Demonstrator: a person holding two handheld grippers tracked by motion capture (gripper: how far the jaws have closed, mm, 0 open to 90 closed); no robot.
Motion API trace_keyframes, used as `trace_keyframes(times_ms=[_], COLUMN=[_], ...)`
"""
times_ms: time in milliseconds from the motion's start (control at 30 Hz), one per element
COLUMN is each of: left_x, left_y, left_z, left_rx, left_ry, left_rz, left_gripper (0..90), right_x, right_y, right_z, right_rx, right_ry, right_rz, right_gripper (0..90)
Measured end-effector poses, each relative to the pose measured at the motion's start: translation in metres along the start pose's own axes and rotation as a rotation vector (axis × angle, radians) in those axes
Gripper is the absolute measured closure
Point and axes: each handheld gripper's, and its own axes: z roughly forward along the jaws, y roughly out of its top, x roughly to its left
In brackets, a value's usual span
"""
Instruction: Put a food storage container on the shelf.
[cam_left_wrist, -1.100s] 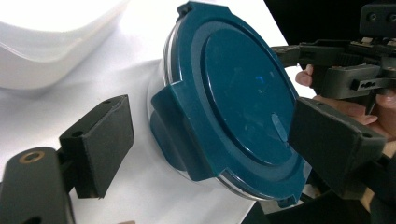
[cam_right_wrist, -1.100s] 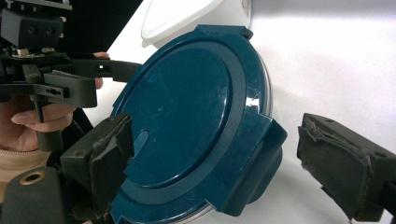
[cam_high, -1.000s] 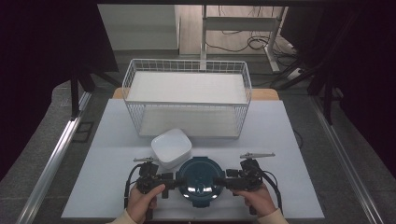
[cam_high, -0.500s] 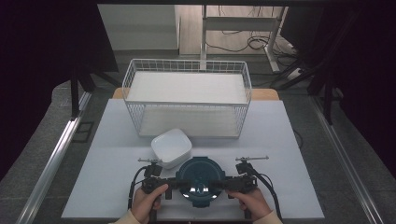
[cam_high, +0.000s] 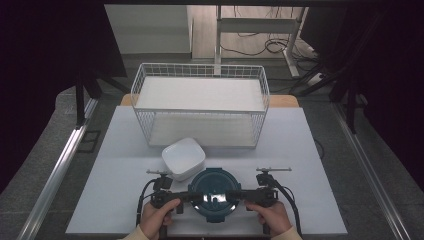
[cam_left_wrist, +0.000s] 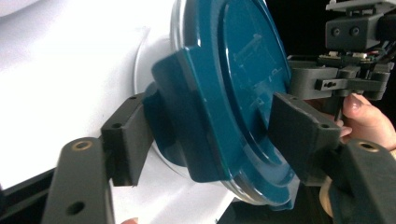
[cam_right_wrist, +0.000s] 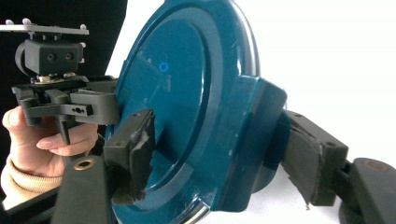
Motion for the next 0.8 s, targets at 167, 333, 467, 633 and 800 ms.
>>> trace_keyframes(times_ms=[167, 333, 467, 633, 800], left_x=[-0.004, -0.008, -0.011, -0.012, -0.014], left_y=[-0.001, -0.002, -0.001, -0.001, 0.000], left_z=[-0.004, -0.009, -0.014, -0.016, -0.018], left_rx=[-0.019, -0.036, -0.050, -0.048, -0.050], left_ry=[0.008, 0.022, 0.035, 0.039, 0.039], left_rz=[-0.010, 0.014, 0.038, 0.048, 0.069], left_gripper=[36.9, 39.4, 41.4, 41.5, 41.7], right_x=[0.002, 0.008, 0.013, 0.015, 0.017], right_y=[-0.001, -0.002, -0.002, -0.003, -0.002], right_z=[-0.004, -0.007, -0.010, -0.009, -0.011], right_rx=[-0.018, -0.047, -0.071, -0.077, -0.081], right_ry=[0.004, -0.004, 0.002, 0.003, 0.005], right_rz=[0.003, -0.022, -0.041, -0.051, -0.076], right_gripper=[36.0, 39.7, 42.3, 42.6, 42.6])
